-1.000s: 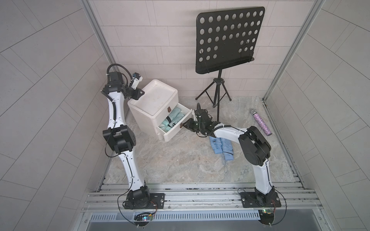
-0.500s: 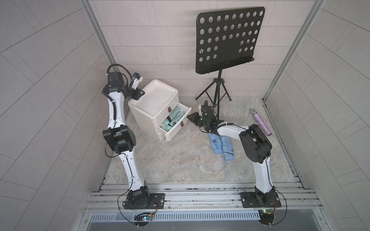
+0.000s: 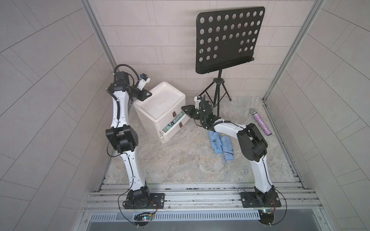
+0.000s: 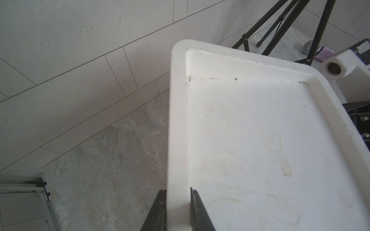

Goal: Place the umbrella in the drawer by color
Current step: Close the drawer in the storage box.

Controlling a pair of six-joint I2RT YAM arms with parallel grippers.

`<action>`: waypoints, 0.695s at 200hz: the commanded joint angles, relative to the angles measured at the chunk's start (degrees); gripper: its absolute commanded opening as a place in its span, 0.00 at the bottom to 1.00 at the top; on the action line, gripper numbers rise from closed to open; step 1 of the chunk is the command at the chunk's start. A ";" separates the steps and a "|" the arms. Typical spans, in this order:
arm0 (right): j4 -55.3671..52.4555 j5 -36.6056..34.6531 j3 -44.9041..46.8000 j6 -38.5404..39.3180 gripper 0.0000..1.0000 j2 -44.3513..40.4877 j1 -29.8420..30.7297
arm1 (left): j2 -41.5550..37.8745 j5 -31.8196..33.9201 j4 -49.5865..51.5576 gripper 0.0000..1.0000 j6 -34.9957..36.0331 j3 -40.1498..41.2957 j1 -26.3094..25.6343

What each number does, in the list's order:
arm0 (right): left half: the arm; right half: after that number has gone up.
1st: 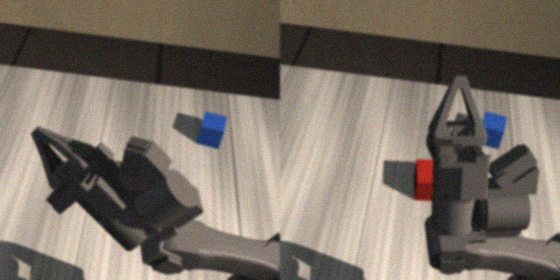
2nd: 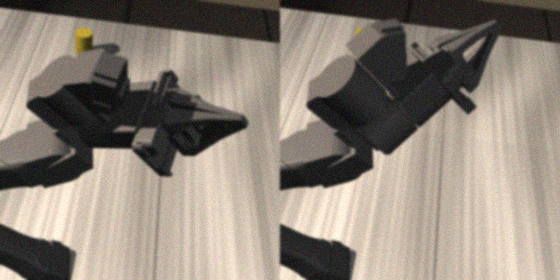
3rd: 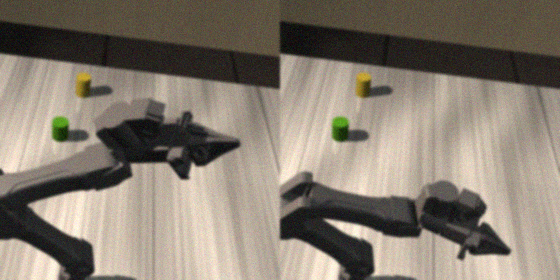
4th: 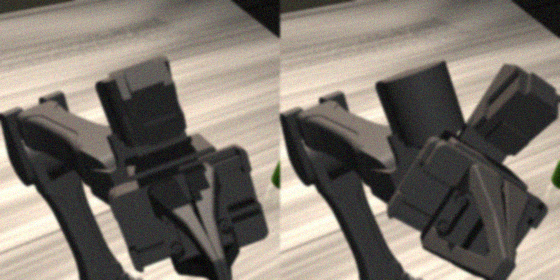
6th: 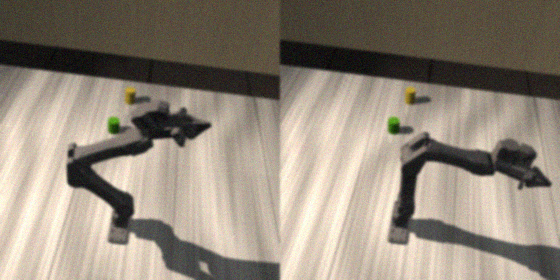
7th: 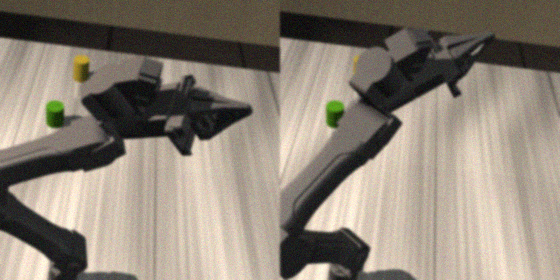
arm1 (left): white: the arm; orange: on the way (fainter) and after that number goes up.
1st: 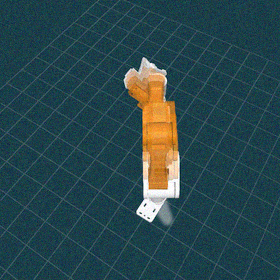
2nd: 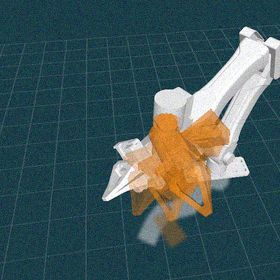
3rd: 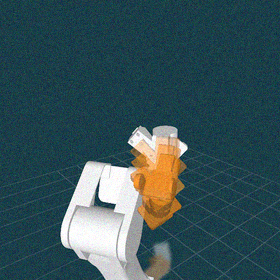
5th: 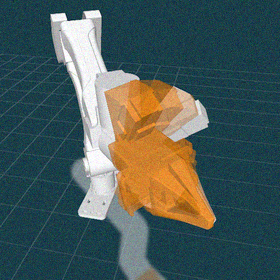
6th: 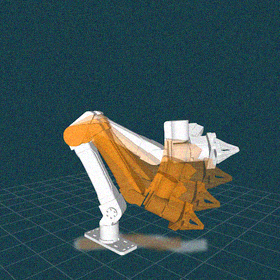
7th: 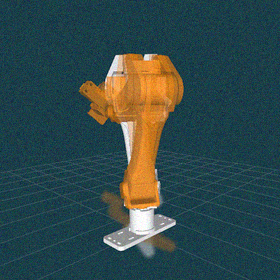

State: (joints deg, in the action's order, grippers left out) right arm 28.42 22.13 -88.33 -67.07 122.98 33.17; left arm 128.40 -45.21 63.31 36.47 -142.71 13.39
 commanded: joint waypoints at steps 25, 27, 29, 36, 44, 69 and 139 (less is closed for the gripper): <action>6.66 -1.78 9.75 -0.35 0.26 -6.56 0.41 | 4.21 -7.20 16.58 0.01 -2.20 4.64 -2.31; 6.65 -1.68 10.00 -0.21 0.26 -6.89 0.36 | 4.20 -7.18 16.58 0.01 -2.19 4.64 -2.31; 6.64 -1.66 10.24 -0.09 0.26 -7.16 0.33 | 4.20 -7.17 16.58 0.01 -2.19 4.64 -2.31; 6.65 -1.51 10.92 0.49 0.27 -8.25 0.32 | 4.18 -7.09 16.58 0.01 -2.21 4.64 -2.31; 6.42 -1.19 11.53 1.20 0.28 -9.39 0.23 | 4.25 -7.09 16.57 0.01 -2.20 4.68 -2.41; 4.78 -1.26 14.14 2.98 0.29 -13.31 0.05 | 4.20 -7.11 16.58 0.01 -2.31 4.73 -2.31; 7.26 -1.31 22.51 2.52 0.27 -14.74 0.65 | 4.10 -8.81 16.58 0.01 -2.83 5.36 -2.40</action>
State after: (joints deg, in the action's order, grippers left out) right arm 33.32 20.97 -68.01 -63.75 107.46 33.34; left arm 128.14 -45.30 63.02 36.84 -142.15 13.34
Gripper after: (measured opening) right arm 0.272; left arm 0.192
